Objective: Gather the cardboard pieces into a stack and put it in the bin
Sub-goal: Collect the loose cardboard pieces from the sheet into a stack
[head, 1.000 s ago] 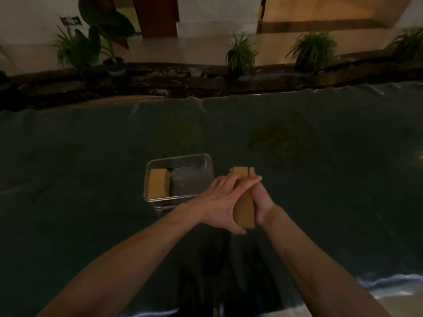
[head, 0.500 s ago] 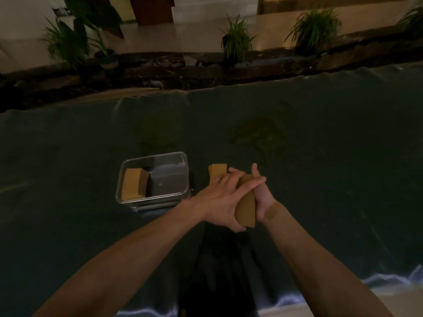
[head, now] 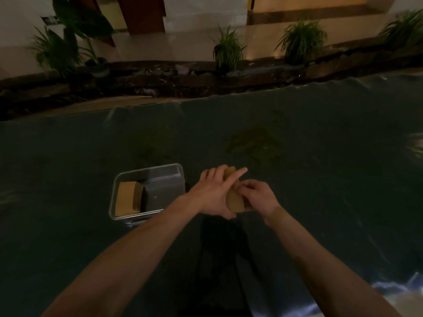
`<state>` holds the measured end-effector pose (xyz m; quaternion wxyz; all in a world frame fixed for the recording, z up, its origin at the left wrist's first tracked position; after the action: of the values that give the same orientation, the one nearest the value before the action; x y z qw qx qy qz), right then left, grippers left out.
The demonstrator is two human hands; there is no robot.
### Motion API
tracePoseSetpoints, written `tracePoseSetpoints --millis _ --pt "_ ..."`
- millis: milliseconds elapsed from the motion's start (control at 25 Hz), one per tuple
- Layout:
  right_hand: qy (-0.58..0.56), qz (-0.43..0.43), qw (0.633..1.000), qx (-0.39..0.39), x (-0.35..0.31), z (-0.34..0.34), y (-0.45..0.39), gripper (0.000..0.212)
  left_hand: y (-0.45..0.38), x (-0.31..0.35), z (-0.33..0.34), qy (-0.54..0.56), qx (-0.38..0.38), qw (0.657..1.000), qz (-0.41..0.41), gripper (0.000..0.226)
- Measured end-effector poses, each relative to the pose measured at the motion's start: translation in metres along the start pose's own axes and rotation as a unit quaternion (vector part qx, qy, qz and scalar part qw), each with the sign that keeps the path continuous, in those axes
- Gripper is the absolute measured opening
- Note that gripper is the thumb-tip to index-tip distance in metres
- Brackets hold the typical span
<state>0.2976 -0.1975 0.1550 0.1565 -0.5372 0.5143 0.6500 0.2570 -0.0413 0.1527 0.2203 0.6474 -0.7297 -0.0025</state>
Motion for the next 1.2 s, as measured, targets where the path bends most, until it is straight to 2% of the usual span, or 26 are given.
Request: tracePoseSetpoints --millis 80,160,200,240,320,360,440,560,760,840,1000,1200 --pt "0.000 -0.011 0.999 0.031 0.002 -0.002 -0.006 0.017 -0.004 -0.002 0.002 0.049 0.012 0.999 -0.008 0.131" --pt "-0.030 -0.011 0.997 0.075 0.007 -0.007 -0.011 0.016 -0.007 -0.005 0.008 0.196 0.005 0.979 -0.053 0.136" --pt "-0.049 -0.007 0.994 0.095 0.010 -0.010 -0.013 0.017 -0.008 -0.007 0.012 0.299 0.009 0.950 -0.084 0.134" --pt "-0.065 -0.001 0.992 0.107 0.012 -0.012 -0.015 0.018 -0.009 -0.009 0.017 0.403 0.025 0.907 -0.117 0.128" --pt "-0.078 0.008 0.990 0.114 0.018 -0.014 -0.018 0.020 -0.013 -0.013 0.029 0.546 0.059 0.816 -0.182 0.095" --pt "-0.080 0.010 0.991 0.111 0.020 -0.014 -0.020 0.021 -0.016 -0.015 0.035 0.575 0.072 0.789 -0.204 0.072" --pt "-0.081 0.009 0.992 0.100 0.022 -0.011 -0.025 0.021 -0.020 -0.016 0.042 0.586 0.084 0.773 -0.227 0.037" --pt "-0.083 0.016 0.993 0.082 0.023 -0.006 -0.034 0.020 -0.020 -0.016 0.044 0.604 0.082 0.752 -0.251 0.028" --pt "-0.069 0.070 0.993 0.069 0.028 0.005 -0.062 0.024 -0.026 -0.035 0.046 0.584 0.104 0.749 -0.296 0.021" --pt "-0.049 0.080 0.992 0.085 0.031 0.011 -0.076 0.028 -0.032 -0.043 0.048 0.557 0.105 0.757 -0.325 0.020" --pt "-0.006 0.102 0.989 0.110 0.039 0.022 -0.104 0.032 -0.051 -0.054 0.054 0.486 0.098 0.784 -0.372 0.033" --pt "0.072 0.136 0.982 0.113 0.055 0.033 -0.142 0.036 -0.073 -0.070 0.065 0.405 0.077 0.812 -0.413 0.031"
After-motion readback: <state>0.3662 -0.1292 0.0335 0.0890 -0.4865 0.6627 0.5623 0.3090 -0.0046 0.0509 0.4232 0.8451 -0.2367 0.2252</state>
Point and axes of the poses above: each hand's wrist, its own y-axis away from the middle knuckle, its own z-axis out of the palm, x = y × z, the point moved 1 cm from there along -y, towards the middle knuckle, and after that the axes turned 1 degree about -z, right-handed, at the moved point
